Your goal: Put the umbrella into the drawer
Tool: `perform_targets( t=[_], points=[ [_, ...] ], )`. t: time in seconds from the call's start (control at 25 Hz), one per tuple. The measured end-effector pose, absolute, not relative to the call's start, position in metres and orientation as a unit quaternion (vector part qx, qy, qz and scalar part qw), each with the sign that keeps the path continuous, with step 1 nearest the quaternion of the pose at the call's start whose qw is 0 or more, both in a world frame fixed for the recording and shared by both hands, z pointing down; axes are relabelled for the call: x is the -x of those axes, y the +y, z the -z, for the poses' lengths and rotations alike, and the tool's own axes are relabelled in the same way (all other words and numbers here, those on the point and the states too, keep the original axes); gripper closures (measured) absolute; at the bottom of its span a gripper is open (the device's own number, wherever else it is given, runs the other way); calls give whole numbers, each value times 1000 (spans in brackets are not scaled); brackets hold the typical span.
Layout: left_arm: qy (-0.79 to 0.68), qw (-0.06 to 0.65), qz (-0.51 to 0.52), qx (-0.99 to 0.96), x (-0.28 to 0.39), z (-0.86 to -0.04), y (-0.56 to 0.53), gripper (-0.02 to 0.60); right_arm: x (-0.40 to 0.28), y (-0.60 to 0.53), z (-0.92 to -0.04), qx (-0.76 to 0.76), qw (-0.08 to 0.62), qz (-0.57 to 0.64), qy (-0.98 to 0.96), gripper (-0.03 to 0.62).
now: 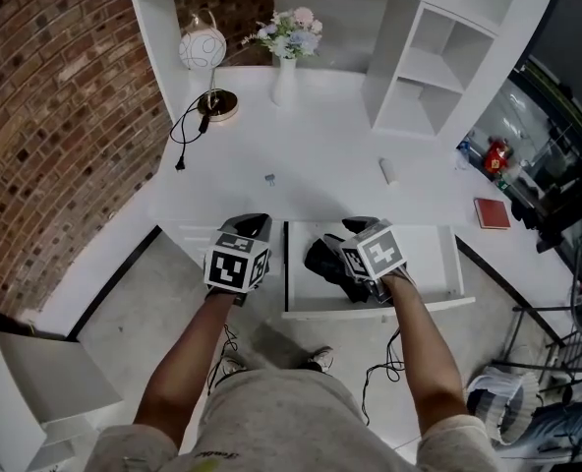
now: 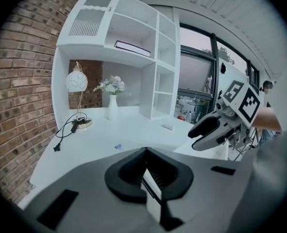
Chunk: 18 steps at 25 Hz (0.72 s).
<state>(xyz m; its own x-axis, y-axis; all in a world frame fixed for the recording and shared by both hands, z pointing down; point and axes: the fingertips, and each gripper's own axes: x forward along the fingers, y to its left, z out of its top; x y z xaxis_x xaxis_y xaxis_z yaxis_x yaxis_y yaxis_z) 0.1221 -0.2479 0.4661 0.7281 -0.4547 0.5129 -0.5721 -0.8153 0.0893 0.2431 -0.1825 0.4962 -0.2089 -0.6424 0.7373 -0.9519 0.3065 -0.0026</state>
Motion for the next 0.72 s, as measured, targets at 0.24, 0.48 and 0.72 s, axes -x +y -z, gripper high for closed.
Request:
perform_targets(
  t=[0.24, 0.48, 0.72],
  points=[
    [-294, 112, -226, -922, -113, -449, -257, 588, -238, -188, -447, -579, 252, -205, -748, 385],
    [-311, 118, -191, -923, -104, -423, -261, 588, -243, -184, -408, -633, 157, -179, -736, 418],
    [-333, 109, -162, -922, -95, -398, -263, 588, -239, -177, -375, -665, 126, -121, -726, 482]
  ],
)
